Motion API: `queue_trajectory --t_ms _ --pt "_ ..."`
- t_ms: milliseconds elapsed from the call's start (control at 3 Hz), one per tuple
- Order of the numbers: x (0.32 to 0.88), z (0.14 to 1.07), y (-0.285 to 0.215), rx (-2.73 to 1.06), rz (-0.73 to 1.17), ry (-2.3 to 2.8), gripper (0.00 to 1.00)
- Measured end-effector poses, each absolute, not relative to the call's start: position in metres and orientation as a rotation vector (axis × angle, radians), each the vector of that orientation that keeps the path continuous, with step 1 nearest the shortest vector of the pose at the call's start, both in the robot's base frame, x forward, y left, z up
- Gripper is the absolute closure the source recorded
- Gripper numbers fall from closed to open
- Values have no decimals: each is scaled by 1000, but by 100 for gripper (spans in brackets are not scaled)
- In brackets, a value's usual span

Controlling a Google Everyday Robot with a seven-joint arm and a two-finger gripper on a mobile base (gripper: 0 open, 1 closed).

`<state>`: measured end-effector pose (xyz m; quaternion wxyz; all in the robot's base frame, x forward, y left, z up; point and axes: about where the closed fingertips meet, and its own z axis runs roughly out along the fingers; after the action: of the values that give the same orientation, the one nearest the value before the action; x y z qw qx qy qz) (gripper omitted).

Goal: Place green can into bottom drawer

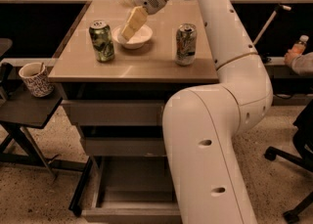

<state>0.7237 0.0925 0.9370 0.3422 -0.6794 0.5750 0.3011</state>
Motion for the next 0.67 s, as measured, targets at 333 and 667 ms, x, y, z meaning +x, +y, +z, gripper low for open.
queue_trajectory --t_ms 333,667 --pt "740 920 97 -1751 744 1502 0" --pt "751 891 116 -1746 775 1469 0"
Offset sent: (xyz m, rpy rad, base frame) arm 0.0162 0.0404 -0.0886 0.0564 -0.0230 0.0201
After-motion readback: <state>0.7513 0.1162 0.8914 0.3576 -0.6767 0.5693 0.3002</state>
